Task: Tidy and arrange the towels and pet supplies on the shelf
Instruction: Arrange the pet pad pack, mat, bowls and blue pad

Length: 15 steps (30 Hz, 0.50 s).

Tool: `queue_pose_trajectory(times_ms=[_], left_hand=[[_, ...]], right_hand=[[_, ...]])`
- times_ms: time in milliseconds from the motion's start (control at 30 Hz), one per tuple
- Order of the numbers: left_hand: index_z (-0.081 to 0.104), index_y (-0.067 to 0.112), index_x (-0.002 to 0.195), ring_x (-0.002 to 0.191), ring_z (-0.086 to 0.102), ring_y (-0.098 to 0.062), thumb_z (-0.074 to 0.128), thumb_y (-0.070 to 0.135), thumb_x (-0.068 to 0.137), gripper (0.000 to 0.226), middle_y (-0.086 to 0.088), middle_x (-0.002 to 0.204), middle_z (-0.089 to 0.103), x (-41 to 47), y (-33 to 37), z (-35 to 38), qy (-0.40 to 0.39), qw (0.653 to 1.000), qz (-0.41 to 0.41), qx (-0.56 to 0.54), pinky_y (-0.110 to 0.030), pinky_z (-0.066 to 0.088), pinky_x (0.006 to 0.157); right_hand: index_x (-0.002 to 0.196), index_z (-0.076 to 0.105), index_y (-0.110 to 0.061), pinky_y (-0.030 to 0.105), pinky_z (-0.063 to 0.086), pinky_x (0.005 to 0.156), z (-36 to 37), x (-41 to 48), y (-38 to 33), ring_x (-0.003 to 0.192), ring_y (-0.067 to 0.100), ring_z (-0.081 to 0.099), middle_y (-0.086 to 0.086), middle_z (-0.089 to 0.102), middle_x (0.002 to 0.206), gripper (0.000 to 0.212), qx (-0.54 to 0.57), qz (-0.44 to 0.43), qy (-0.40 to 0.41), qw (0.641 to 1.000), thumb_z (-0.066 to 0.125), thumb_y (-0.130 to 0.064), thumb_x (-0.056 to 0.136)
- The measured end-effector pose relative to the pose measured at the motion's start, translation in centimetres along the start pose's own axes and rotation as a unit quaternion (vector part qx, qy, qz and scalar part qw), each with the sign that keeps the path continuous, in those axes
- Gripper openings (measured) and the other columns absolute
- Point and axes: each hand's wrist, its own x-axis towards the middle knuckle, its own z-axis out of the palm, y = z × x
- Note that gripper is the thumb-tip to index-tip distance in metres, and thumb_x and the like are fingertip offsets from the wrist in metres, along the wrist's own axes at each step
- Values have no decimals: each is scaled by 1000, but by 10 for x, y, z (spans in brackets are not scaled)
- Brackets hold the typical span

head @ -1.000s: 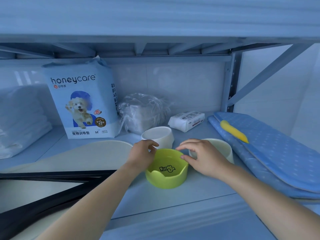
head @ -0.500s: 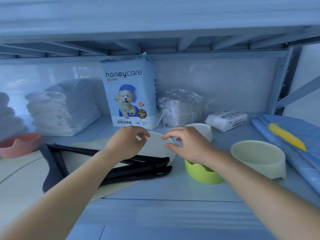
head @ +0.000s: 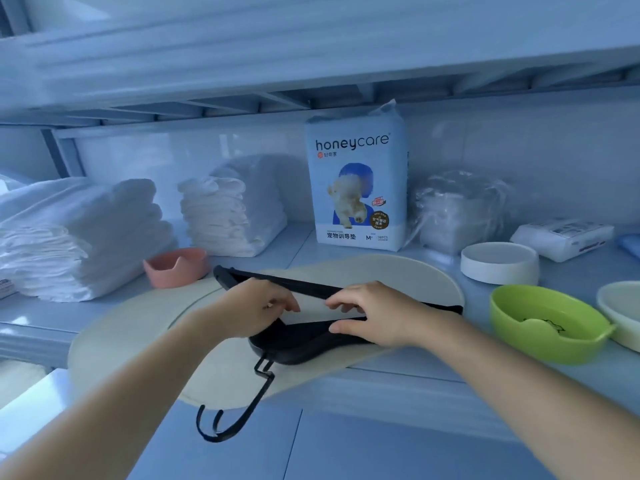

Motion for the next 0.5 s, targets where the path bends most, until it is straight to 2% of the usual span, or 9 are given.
queue_pose_trajectory(times_ms=[67,133,200,300,500], left_hand=[[65,28,109,95,53,3,39,14,97,31,21,102,61,-7,-10,0,-1,1000,11,-2,-1,34,76],[63,29,110,91,54,2,38,18,98,30,22,100,61,-12,-16,2,9,1000,22,-16,-1,36,72],[62,31,110,90,57,-1,37,21,99,29,19,101,64,-13,-21,6,20,999,24,-38,-7,41,75],[62,32,107,89,59,-5,35,25,99,29,15,98,66,-10,-26,14,36,997,24,-61,-28,48,83],[62,35,101,84,60,-8,34,29,97,29,17,91,64,-3,-26,20,56,997,12,-41,-35,50,78]], right_hand=[[132,49,-29,28,42,99,5,2,-6,111,2,51,-16,54,127,52,-4,11,-23,1000,58,-51,86],[131,49,-30,28,42,99,10,3,-11,112,3,50,-17,53,126,55,-14,15,-52,998,60,-54,82],[118,59,-29,30,45,93,15,4,-14,104,6,52,-14,58,114,43,-38,-2,-61,997,63,-51,81],[95,65,-23,33,46,84,16,6,-12,90,6,53,-10,58,95,25,-37,-15,-51,998,66,-44,81],[91,69,-22,26,45,80,9,11,-7,87,4,53,-9,59,94,18,4,-19,-61,998,70,-37,80]])
